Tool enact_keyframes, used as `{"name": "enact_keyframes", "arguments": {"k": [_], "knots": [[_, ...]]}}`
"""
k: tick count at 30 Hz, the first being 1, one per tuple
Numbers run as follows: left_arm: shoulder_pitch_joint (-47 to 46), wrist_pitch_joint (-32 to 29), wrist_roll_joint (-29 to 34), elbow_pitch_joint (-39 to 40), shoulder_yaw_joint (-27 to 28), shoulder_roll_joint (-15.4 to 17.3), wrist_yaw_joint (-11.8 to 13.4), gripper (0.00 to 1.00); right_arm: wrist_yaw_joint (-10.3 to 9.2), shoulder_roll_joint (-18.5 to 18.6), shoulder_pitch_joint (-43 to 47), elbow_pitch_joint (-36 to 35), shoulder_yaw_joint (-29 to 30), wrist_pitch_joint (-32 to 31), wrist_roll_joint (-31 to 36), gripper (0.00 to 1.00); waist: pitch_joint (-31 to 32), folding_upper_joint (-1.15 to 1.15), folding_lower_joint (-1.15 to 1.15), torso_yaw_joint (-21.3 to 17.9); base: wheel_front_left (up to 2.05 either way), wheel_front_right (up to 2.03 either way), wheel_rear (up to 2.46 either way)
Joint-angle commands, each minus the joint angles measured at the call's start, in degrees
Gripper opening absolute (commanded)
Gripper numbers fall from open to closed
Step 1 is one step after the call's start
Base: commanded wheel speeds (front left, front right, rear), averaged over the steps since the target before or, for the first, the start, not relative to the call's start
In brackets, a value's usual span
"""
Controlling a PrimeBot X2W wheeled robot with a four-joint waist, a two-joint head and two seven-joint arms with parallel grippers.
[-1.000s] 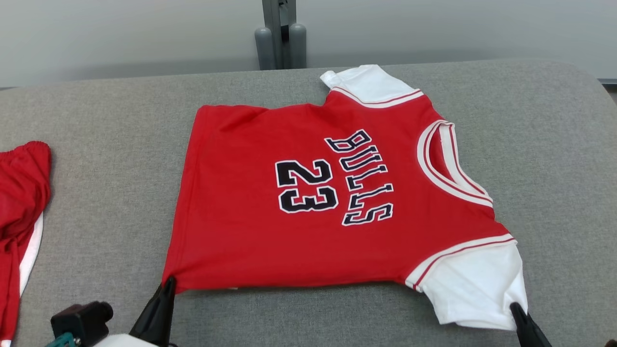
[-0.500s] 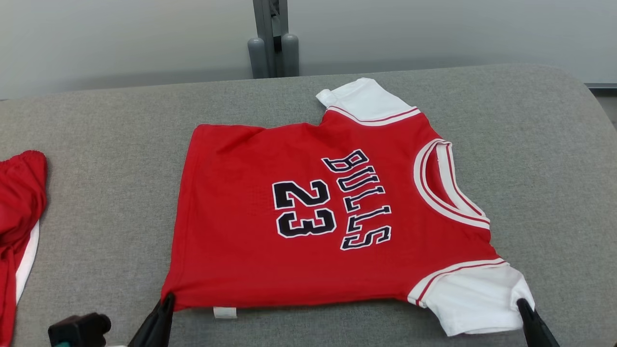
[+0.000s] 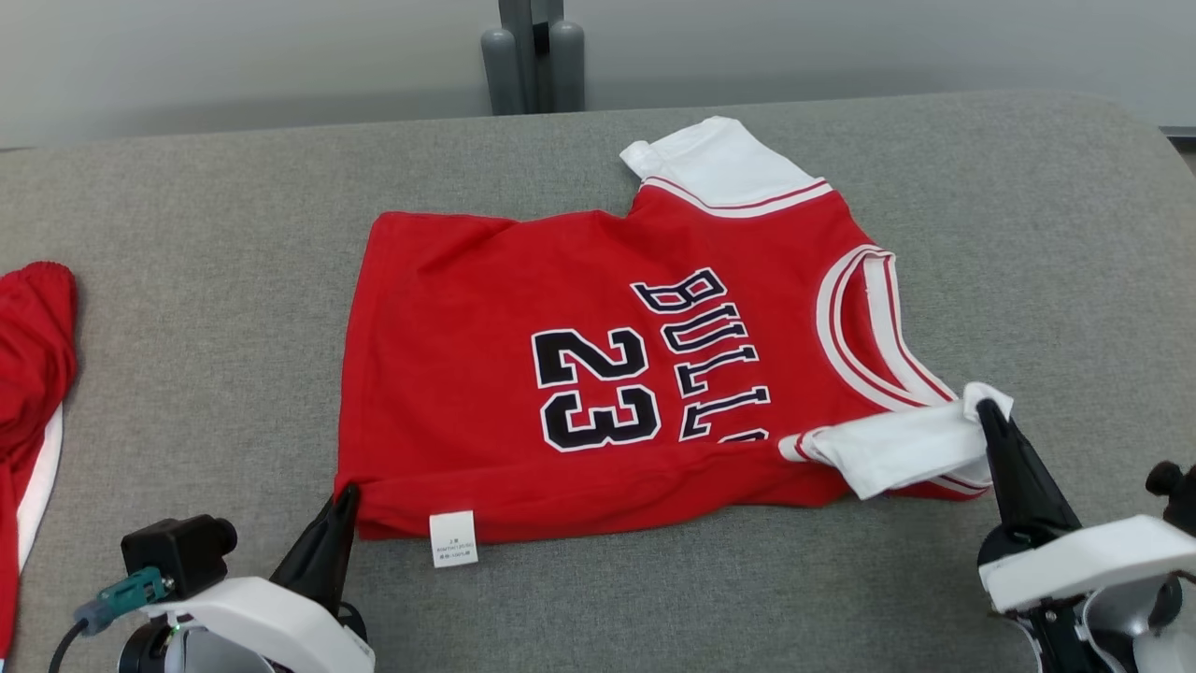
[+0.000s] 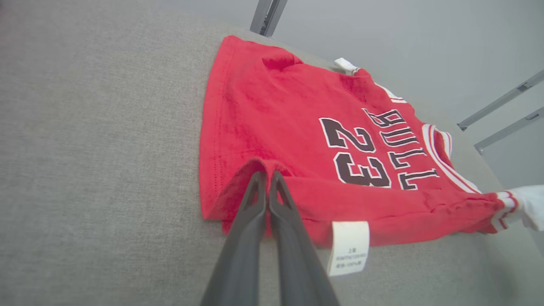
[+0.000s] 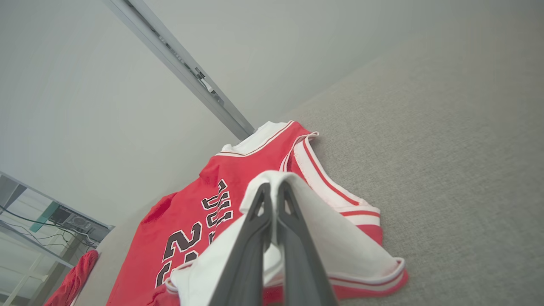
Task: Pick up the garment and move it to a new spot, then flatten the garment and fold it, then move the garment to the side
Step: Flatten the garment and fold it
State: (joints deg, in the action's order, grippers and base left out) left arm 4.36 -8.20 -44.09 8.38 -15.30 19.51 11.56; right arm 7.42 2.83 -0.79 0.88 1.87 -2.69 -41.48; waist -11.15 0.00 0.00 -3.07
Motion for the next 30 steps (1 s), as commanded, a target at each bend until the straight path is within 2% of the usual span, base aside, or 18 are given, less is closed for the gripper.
{"name": "enact_keyframes", "arguments": {"k": [1,3,9,16,17,18,19,20,21,25,30], "knots": [[-1.8,0.5,-0.1,-1.1,-0.1,0.1,-0.6,0.0,0.13,0.3,-2.1,1.3,0.0,-0.3,1.0,0.0,-1.0,0.0,0.0,0.4,0.0,0.0,0.0],[-3.6,0.9,-0.1,-2.7,-0.5,-0.5,-1.5,0.0,0.13,0.3,-5.1,3.6,-0.6,-0.7,-0.2,0.0,-2.0,0.0,0.0,0.8,0.0,0.0,0.0],[-8.9,2.7,0.7,-8.0,-1.0,-1.5,-3.4,0.0,0.13,0.3,-12.0,10.6,-0.9,0.2,2.3,0.0,-4.2,0.0,0.0,1.7,0.0,0.0,0.0],[-13.5,4.9,1.0,-13.3,-2.0,-3.3,-5.2,0.0,0.13,0.3,-15.8,16.2,-1.4,1.0,3.3,0.0,-5.9,0.0,0.0,2.1,0.0,0.0,0.0],[-13.9,5.1,0.9,-14.0,-2.0,-3.5,-5.5,0.0,0.13,0.3,-16.0,16.7,-1.5,1.3,3.3,0.27,-6.0,0.0,0.0,2.1,0.0,0.0,0.0],[-14.4,5.4,0.7,-15.1,-2.3,-4.0,-6.1,0.27,0.13,0.3,-16.3,17.4,-1.5,1.9,3.0,1.0,-6.2,0.0,0.0,2.1,0.0,0.0,0.0],[-14.6,6.2,0.8,-15.3,-2.2,-4.2,-6.0,0.93,0.13,0.3,-16.2,17.5,-1.6,2.2,2.6,1.0,-6.3,0.0,0.0,2.1,0.0,0.0,0.0],[-14.6,6.2,0.8,-15.3,-2.2,-4.2,-6.0,0.93,0.13,0.3,-16.2,17.5,-1.6,2.2,2.6,1.0,-6.3,0.0,0.0,2.1,0.0,0.0,0.0],[-14.6,6.7,0.9,-15.6,-2.1,-4.4,-5.9,1.0,0.13,0.3,-15.9,17.4,-1.4,2.8,2.8,1.0,-6.3,0.0,0.0,2.1,0.0,0.0,0.0],[-13.3,11.0,4.0,-15.7,-1.1,-4.1,-3.3,1.0,0.12,1.1,-12.8,14.1,-0.7,7.2,2.8,1.0,-5.5,0.0,0.0,2.2,0.0,0.0,0.0],[-12.2,15.6,7.0,-14.0,0.0,-3.7,-0.4,1.0,0.13,2.5,-9.8,11.0,0.6,12.0,6.1,1.0,-4.4,0.0,0.0,2.2,0.0,0.0,0.0]]}}
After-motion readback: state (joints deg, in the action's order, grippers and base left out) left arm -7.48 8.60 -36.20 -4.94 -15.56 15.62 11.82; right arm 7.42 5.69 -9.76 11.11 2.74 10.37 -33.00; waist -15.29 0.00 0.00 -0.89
